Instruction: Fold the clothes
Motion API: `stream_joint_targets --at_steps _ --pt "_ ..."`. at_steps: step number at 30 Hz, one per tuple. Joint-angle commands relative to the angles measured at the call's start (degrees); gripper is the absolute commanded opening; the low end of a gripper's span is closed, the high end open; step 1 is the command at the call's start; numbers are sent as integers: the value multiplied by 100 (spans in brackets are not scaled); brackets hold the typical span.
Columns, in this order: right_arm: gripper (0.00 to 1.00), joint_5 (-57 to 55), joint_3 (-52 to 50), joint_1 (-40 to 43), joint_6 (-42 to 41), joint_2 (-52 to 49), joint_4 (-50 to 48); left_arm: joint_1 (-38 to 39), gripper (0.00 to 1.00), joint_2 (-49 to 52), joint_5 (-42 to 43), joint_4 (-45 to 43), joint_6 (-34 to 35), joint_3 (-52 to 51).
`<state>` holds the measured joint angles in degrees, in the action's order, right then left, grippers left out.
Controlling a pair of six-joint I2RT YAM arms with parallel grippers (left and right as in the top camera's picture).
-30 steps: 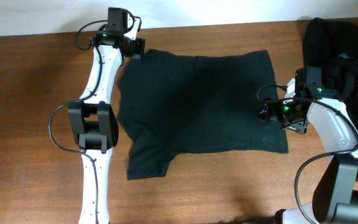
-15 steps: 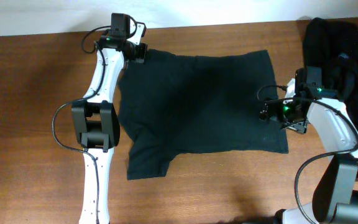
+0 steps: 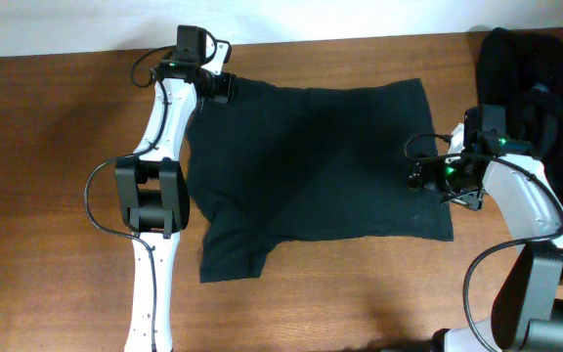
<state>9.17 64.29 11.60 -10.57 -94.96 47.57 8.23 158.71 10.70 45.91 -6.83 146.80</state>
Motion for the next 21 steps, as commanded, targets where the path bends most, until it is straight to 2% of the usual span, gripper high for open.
stream_joint_targets --at_steps 1,10,12,14,15,19,21 --pt "99 52 76 39 -46 131 -2 -13 65 136 44 17 -59 63" --pt "99 52 76 39 -46 131 -2 -13 70 136 44 -26 -59 72" --pt "99 48 76 39 -44 131 -7 -13 73 136 46 -22 -59 107" --pt "99 -9 55 39 -46 116 -520 -13 84 133 44 -4 -59 138" --pt "99 61 55 37 -52 109 -774 -13 85 133 46 2 -57 155" --pt "99 1274 33 35 -98 103 -704 -13 84 133 48 44 -57 254" --pt "99 1572 -52 -42 155 70 -863 -13 83 133 46 96 -57 374"
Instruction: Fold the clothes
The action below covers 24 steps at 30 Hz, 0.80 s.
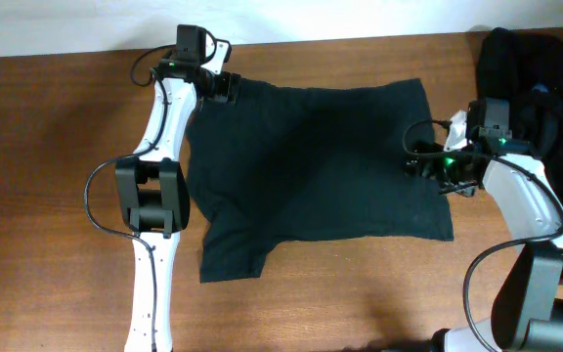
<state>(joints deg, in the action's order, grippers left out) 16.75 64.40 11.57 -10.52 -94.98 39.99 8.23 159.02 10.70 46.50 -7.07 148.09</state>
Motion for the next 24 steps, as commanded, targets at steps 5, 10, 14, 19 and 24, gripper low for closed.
stream_joint_targets --at_steps 5,10,14,19,24 --pt "99 809 -186 -372 190 -221 -378 -13 71 103 46 177 -33 601" --pt "99 807 -190 -772 195 -758 -669 -13 71 103 44 354 -35 741" --pt "98 820 -190 -929 186 -1235 -944 -13 69 103 46 479 -35 743" --pt "10 809 -190 -833 109 -1502 -1010 -13 68 103 44 525 -35 743" --pt "4 804 -190 -769 98 -1510 -1099 -13 56 103 44 520 -35 743"
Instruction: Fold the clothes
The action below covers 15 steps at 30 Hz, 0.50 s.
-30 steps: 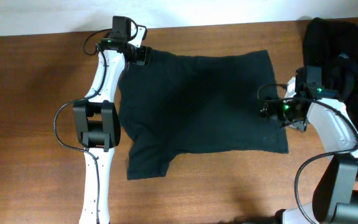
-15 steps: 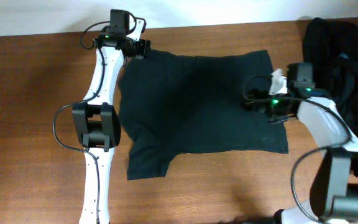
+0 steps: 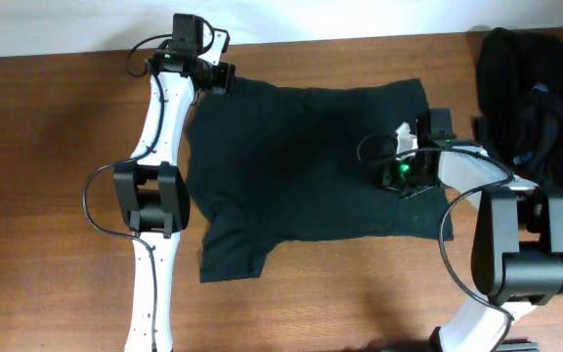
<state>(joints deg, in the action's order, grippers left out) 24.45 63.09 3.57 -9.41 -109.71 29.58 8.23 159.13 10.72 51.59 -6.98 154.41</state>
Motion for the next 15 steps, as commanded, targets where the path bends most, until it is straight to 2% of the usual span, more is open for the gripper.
stream_joint_targets --at_steps 1,4,5,15 --pt "4 17 -59 15 -13 -42 -81 -13 51 92 42 4 -44 111" --pt "4 -168 -70 -57 -109 -42 -114 -13 26 92 44 -20 -44 111" --pt "4 -271 -74 -83 -192 -42 -114 -13 21 94 42 -26 -44 111" --pt "4 -345 -79 -142 -212 -42 -114 -11 13 146 48 -28 -39 109"
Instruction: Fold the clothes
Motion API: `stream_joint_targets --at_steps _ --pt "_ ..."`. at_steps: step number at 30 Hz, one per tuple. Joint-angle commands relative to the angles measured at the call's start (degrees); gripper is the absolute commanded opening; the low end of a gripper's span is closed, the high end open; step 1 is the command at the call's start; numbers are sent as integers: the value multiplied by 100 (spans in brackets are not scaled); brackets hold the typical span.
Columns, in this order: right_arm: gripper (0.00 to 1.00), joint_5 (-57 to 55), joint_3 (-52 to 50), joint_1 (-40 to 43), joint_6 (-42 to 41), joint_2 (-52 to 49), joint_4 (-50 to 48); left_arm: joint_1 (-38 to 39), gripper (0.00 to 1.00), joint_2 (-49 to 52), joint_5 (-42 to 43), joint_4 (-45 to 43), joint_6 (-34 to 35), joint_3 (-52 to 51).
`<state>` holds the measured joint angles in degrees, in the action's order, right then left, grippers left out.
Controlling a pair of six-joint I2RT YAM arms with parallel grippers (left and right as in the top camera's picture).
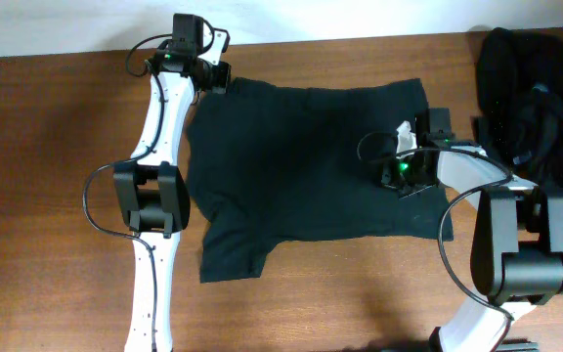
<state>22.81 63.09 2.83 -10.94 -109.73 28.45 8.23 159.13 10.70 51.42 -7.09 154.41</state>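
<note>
A dark T-shirt (pixel 301 166) lies spread flat on the wooden table (pixel 57 196), with one sleeve (pixel 231 256) pointing toward the near left. My left gripper (pixel 220 78) sits at the shirt's far left corner, and the cloth runs right up into its fingers. My right gripper (pixel 395 176) hangs low over the right part of the shirt, inside its right edge, pointing left. Its fingers are dark against the dark cloth, so their gap cannot be made out.
A heap of dark clothes (pixel 531 88) lies at the far right of the table, just behind my right arm. The table's back edge (pixel 66 57) runs close behind my left gripper.
My right gripper first hovered at the shirt's right edge. It then shifted slightly toward the back. By the last earlier moment it was well inside the edge, over the cloth. My left gripper stayed at the far left corner, ending a little farther back and left.
</note>
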Motion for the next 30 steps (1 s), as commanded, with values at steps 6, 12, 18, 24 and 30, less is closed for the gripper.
stream_joint_targets --at_steps 6,12,18,24,30 --pt "4 -186 -79 -68 -122 -39 -4 -13 12 223 328 98 -28 109" --pt "4 -184 -79 -68 -160 -39 -24 -31 15 221 1182 197 -31 111" --pt "4 -179 -79 -70 -162 -39 -22 -63 61 223 1182 247 -33 111" --pt "4 -160 -79 -68 -162 -39 -20 -61 62 247 898 216 -35 109" --pt "4 -160 -79 -68 -162 -39 -20 -59 62 409 796 136 -225 111"
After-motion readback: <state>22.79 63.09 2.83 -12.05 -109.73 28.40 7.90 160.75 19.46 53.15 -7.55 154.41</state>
